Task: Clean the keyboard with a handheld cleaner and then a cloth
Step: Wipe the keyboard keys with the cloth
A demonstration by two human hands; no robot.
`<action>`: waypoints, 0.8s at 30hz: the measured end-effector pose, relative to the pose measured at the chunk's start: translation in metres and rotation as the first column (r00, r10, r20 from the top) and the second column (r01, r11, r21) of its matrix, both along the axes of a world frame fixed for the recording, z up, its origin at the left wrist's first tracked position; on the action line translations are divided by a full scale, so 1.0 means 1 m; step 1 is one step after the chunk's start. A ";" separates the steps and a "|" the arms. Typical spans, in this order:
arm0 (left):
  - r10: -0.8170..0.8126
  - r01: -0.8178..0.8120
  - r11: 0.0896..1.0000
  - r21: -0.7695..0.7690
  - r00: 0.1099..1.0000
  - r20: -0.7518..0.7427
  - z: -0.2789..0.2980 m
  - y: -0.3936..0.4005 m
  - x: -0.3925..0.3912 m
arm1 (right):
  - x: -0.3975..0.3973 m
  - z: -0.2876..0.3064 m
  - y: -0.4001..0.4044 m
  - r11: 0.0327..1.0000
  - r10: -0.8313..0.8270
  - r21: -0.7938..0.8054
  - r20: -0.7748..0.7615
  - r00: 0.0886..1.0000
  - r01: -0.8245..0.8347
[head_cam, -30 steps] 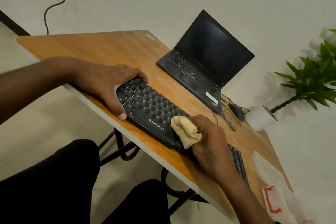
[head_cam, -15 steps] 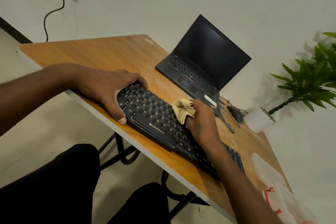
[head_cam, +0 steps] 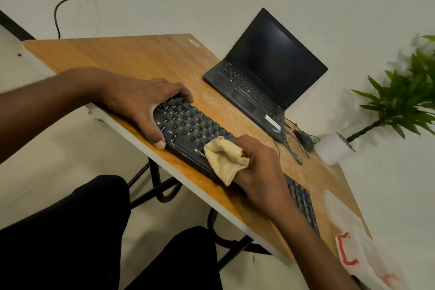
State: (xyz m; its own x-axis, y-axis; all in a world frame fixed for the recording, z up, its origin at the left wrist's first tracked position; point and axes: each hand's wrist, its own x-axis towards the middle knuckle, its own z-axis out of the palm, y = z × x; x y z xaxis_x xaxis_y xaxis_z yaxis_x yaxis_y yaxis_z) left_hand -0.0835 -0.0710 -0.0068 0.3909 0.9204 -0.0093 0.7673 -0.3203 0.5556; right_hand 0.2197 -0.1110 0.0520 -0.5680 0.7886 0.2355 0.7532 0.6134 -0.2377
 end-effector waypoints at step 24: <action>-0.152 0.157 0.986 -0.062 0.986 0.073 0.015 0.005 -0.008 | -0.040 0.004 0.003 1.000 -0.008 0.011 0.019 1.000 0.008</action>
